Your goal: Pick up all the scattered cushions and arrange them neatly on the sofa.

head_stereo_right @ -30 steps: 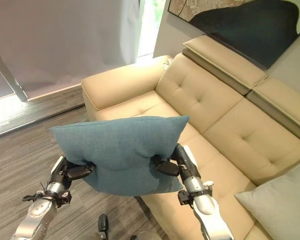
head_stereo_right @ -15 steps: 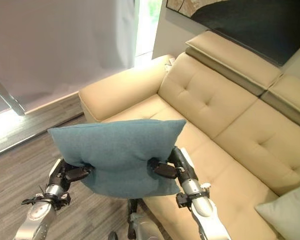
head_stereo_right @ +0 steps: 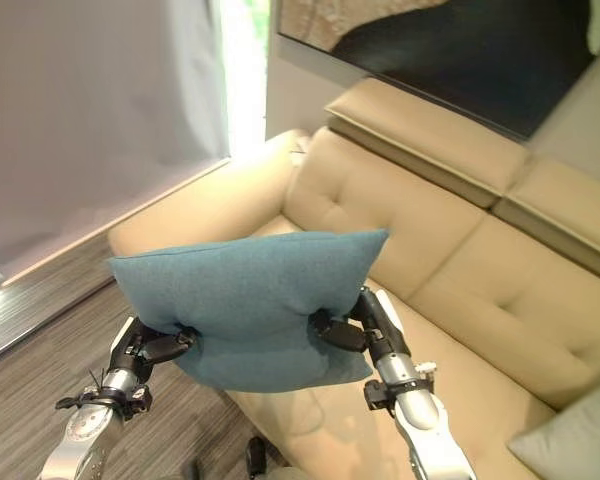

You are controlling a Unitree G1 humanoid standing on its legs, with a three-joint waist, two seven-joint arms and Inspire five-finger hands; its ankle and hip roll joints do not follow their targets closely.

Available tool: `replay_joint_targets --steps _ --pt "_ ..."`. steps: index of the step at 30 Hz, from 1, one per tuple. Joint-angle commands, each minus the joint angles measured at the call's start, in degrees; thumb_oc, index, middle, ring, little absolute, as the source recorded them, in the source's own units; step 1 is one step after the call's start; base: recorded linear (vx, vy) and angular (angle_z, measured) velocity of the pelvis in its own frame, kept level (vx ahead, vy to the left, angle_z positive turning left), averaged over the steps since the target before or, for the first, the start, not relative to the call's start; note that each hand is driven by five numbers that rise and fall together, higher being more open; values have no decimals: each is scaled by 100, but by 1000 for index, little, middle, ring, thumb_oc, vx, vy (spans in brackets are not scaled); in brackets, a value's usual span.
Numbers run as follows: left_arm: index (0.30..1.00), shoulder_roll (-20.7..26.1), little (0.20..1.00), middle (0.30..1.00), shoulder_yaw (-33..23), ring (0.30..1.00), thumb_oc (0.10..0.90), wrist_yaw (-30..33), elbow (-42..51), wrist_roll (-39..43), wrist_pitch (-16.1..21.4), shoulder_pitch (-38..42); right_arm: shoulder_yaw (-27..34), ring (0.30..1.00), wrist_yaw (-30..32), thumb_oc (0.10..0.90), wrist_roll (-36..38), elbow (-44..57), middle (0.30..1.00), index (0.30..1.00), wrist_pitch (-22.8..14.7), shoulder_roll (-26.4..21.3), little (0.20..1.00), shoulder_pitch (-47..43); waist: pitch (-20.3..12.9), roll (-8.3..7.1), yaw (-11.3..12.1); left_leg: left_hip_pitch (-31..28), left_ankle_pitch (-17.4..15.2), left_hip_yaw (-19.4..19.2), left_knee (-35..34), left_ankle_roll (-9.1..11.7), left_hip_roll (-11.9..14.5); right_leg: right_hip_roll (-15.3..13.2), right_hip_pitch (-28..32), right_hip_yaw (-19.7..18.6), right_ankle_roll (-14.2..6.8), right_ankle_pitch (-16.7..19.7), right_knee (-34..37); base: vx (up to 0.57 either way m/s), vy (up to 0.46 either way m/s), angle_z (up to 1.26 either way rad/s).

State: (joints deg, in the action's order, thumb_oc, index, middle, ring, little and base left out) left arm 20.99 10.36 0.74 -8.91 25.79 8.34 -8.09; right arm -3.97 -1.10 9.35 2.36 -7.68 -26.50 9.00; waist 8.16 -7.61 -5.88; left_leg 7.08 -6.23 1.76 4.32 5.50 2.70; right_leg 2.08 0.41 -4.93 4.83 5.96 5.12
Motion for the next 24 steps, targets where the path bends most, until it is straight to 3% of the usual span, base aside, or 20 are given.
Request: replay_joint_targets --steps 1,3,6,9,13,14,15,17,18,20,24 --pt "300 -37 300 300 392 300 400 -391 1193 29 815 686 -51 300 2 400 295 759 300 300 -831 135 300 -687 -312 -5 57 319 542 277 415 -82 -83 -99 136 233 -847 -702 -248 74 36 -75" --pt "300 -30 300 300 420 300 400 -312 1207 5 868 778 -73 300 15 400 296 752 300 300 -834 108 300 -766 -287 11 86 371 564 651 407 -58 -263 -36 169 -59 -839 -758 -350 124 105 -52" --pt "300 6 300 300 404 300 400 -353 1260 -44 842 678 -131 300 -75 400 288 749 300 300 -812 84 300 -772 -419 124 52 31 477 711 160 -128 -274 17 148 -458 -882 -852 -551 238 234 -163" --pt "300 131 300 300 327 300 400 -411 1316 -67 806 567 -233 300 -187 400 269 720 300 300 -726 160 300 -790 -565 187 60 -265 373 138 25 -301 -207 -42 87 -755 -1048 -909 -823 181 217 -111" --pt "300 217 300 300 206 300 400 -336 1367 -63 832 573 -387 300 -221 400 217 721 300 300 -706 244 300 -976 -505 251 163 -420 283 -264 -57 -477 -182 -22 -253 -830 -1276 -912 -1438 38 143 -114" --pt "300 245 300 300 108 300 400 -232 1343 -64 870 563 -533 300 -235 400 209 662 300 300 -707 311 300 -1139 -415 267 228 -567 211 -518 -101 -544 -180 -86 -517 -561 -1423 -795 -1728 5 67 -85" --pt "300 246 300 300 105 300 400 -233 1342 -64 870 567 -533 300 -235 400 209 660 300 300 -708 313 300 -1145 -427 267 235 -549 234 -527 -112 -538 -174 -80 -537 -570 -1420 -768 -1715 26 116 -95" --pt "300 216 300 300 -65 300 400 -150 1329 42 909 456 -721 300 -302 400 271 628 300 300 -695 458 300 -1250 -379 329 404 -805 109 -929 -258 -536 -129 -599 -689 778 -1371 -702 -1423 33 55 -119" --pt "300 218 300 300 -68 300 400 -151 1329 42 908 458 -721 300 -302 400 271 627 300 300 -695 459 300 -1253 -385 327 398 -791 129 -925 -265 -535 -130 -600 -693 783 -1368 -679 -1401 35 9 -141" --pt "300 128 300 300 -158 300 400 -203 1328 89 904 331 -773 300 -338 400 261 591 300 300 -690 507 300 -1329 -426 387 381 -987 92 -1223 -471 -520 -120 -758 -846 1544 -1341 -456 -885 104 10 -75" --pt "300 59 300 300 -204 300 400 -237 1280 83 895 312 -723 300 -342 400 217 575 300 300 -710 480 300 -1345 -365 454 352 -1092 64 -1278 -529 -528 -118 -783 -1105 1655 -1413 -265 -727 131 -26 -27"
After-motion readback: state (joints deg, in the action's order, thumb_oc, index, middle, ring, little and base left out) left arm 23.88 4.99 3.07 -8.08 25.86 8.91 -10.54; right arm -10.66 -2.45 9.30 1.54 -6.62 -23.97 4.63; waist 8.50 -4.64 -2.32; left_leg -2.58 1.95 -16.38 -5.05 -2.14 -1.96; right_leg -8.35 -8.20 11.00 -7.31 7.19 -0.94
